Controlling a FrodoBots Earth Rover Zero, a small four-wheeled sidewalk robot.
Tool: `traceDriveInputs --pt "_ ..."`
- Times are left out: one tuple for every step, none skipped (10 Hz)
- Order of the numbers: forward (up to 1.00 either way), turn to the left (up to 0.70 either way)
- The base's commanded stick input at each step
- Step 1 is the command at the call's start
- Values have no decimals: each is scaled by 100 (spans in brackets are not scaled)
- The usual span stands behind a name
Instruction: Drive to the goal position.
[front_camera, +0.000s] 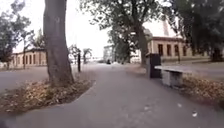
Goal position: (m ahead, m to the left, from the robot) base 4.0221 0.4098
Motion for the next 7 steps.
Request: traceDriveInputs --pt "70 4" --pt "70 4" --pt "70 4" --pt "70 4" --pt "70 4" --pt "70 4" --pt "70 4"
